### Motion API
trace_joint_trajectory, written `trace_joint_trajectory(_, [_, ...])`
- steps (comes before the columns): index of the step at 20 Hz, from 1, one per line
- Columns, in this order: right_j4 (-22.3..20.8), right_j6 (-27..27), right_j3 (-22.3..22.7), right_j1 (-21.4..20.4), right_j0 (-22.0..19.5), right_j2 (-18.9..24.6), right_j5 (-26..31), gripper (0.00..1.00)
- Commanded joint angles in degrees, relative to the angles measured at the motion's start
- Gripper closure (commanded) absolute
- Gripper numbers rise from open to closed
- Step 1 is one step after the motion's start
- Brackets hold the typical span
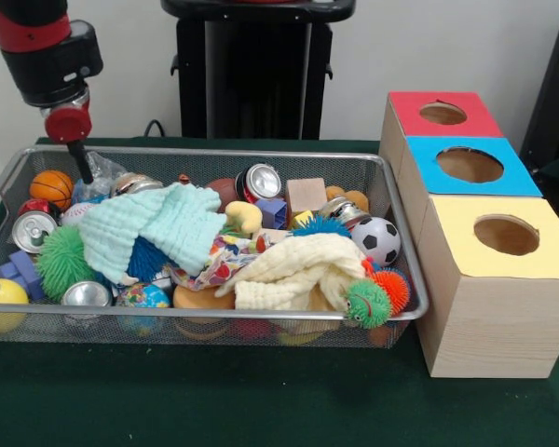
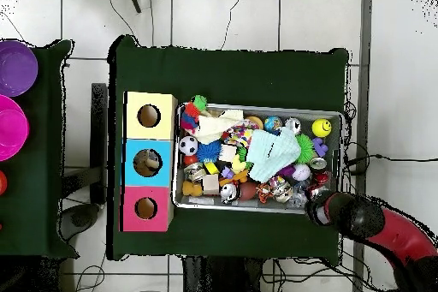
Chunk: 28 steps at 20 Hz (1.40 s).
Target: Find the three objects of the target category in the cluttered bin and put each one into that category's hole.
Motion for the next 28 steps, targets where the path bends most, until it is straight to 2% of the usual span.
trace_joint_trajectory(1, [-6.3, -21.5, -7.0, -0.2, -1.1, 6.3, 6.7, 0.0])
trace_joint_trajectory(7, [-8.6, -26.5, -9.7, 2.2, -1.8, 7.0, 9.6, 0.0])
trace_joint_trajectory(10, [-10.1, -26.6, -10.4, 3.4, -1.7, 6.8, 8.3, 0.0])
trace_joint_trajectory(14, [-9.7, -26.7, -10.5, 4.3, -2.1, 7.1, 8.4, 0.0])
trace_joint_trajectory(22, [-6.3, -25.6, -9.2, 5.1, -4.3, 9.8, 7.9, 0.0])
trace_joint_trajectory(28, [-3.9, -24.7, -7.9, 6.3, -5.6, 11.9, 10.1, 0.0])
